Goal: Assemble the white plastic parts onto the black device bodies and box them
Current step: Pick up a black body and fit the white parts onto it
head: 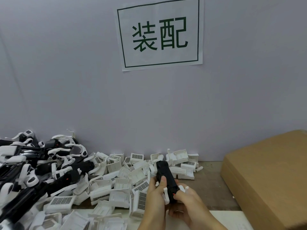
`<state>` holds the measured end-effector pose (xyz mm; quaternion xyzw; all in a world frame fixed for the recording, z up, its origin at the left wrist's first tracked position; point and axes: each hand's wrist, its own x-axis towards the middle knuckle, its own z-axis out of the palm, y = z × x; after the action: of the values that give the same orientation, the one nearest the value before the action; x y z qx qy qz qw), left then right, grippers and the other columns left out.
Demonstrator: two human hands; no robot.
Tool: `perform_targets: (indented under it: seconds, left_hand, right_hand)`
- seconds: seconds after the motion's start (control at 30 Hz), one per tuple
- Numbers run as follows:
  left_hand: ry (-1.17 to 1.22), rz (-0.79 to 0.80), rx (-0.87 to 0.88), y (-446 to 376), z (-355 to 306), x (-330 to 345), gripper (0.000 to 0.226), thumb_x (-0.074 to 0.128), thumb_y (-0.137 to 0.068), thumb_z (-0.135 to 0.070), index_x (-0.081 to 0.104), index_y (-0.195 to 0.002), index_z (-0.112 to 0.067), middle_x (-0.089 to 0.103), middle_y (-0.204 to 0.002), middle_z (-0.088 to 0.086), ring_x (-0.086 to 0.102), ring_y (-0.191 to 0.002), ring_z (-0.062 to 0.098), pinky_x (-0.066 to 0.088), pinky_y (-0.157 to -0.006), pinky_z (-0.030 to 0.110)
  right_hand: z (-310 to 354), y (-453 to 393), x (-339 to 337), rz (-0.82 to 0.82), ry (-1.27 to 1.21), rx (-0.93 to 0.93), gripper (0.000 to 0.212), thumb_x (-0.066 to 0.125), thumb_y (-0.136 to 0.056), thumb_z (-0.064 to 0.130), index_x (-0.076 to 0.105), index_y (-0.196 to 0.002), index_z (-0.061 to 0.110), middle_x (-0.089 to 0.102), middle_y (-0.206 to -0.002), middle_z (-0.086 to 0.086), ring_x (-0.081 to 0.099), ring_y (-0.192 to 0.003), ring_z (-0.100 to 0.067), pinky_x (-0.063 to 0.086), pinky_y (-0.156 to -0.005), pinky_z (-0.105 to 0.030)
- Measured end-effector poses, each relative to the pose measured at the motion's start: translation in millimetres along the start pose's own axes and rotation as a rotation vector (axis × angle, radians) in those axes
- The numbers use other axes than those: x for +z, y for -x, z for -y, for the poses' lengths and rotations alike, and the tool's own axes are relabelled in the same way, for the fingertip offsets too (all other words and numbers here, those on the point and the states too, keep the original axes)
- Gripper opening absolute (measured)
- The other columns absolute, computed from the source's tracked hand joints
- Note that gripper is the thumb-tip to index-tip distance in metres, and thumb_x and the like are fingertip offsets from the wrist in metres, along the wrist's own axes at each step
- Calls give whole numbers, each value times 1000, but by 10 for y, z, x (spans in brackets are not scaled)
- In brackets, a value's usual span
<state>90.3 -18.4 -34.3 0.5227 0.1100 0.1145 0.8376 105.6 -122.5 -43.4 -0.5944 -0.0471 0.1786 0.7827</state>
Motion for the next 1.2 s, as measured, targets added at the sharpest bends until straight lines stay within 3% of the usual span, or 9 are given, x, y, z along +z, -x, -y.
perform_targets:
  seconds: [0.1,0.4,0.63,0.77,0.97,1.07,1.2]
  left_hand:
    - [-42,-10,-4,-28,3,9,13,52,-101,-8,61,-109,-2,69,-105,35,66,-93,47,52,-89,61]
    - [-28,14,16,-77,65,-31,11,54,-100,-11,64,-105,-9,75,-88,20,70,-84,39,54,-83,56]
    - [-9,10,16,-77,53,-19,10,51,-101,-10,60,-104,-7,75,-80,19,69,-74,36,53,-66,41]
    - [-33,-10,15,-87,51,-21,10,52,-101,-11,61,-104,-8,75,-80,19,70,-71,35,54,-78,54]
    - [-46,-1,27,-69,56,-19,10,52,-101,-9,62,-104,-9,76,-84,20,70,-77,37,53,-86,60]
    - [-32,0,17,-71,43,-13,10,52,-101,-9,62,-104,-8,73,-95,27,68,-88,41,50,-90,63]
    - [-36,21,21,-58,41,-22,12,54,-100,-11,63,-107,-7,73,-98,26,68,-90,42,52,-87,59]
  right_hand:
    - [3,43,-5,-11,69,-28,20,52,-98,2,70,-103,10,71,-73,-18,58,-51,-24,48,-50,-31]
    - [4,-18,-2,-74,58,30,8,59,-97,7,66,-97,8,68,-61,-13,54,-43,-23,42,-42,-25]
    - [18,-72,-6,-111,93,93,23,47,-94,-9,62,-91,9,63,-56,-17,49,-38,-24,38,-47,-26]
    - [-6,-104,-20,-88,193,106,29,44,-93,-11,59,-86,13,60,-41,-11,50,-28,-21,40,-37,-20]
    - [-13,19,-60,-24,163,-11,18,54,-96,7,69,-101,18,67,-67,-11,53,-46,-21,41,-46,-25]
    - [0,13,-37,-18,207,-37,16,54,-99,11,66,-107,19,66,-68,-8,52,-45,-19,39,-43,-25]
    - [14,-42,-18,-61,120,34,12,55,-99,9,66,-100,13,67,-61,-9,50,-39,-22,38,-42,-23]
